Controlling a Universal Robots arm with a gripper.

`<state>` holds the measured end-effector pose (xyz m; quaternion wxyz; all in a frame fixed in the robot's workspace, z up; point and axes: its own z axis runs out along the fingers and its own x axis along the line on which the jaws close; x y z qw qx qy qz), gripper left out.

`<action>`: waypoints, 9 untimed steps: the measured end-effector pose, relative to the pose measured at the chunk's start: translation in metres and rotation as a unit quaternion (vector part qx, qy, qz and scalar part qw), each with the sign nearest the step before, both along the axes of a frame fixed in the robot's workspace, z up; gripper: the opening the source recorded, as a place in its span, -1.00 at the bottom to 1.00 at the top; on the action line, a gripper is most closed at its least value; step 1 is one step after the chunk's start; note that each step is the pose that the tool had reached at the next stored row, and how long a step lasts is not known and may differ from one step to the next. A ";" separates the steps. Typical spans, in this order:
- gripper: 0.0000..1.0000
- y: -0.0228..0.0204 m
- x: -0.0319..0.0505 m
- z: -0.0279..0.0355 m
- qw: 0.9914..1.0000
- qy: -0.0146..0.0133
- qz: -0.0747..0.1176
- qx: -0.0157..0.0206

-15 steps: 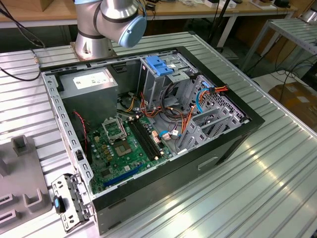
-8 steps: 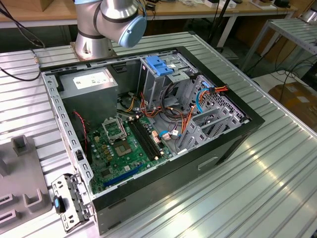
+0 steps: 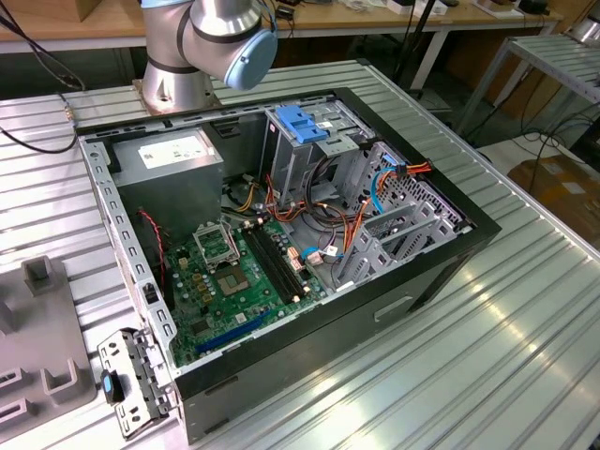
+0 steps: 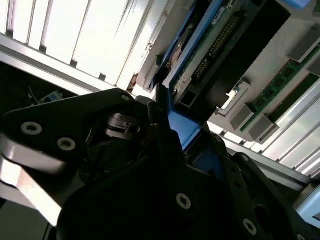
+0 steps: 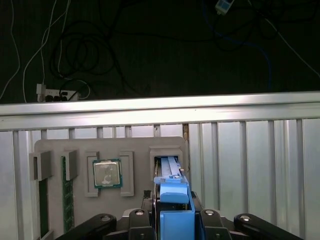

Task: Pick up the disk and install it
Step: 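Pick up the disk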

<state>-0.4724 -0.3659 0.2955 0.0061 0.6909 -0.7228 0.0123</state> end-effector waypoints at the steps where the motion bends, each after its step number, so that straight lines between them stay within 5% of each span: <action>1: -0.26 0.0000 0.0000 0.0000 1.000 0.000 0.000 0.000; 9: -0.26 0.0000 0.0000 0.0000 1.000 0.000 0.002 0.000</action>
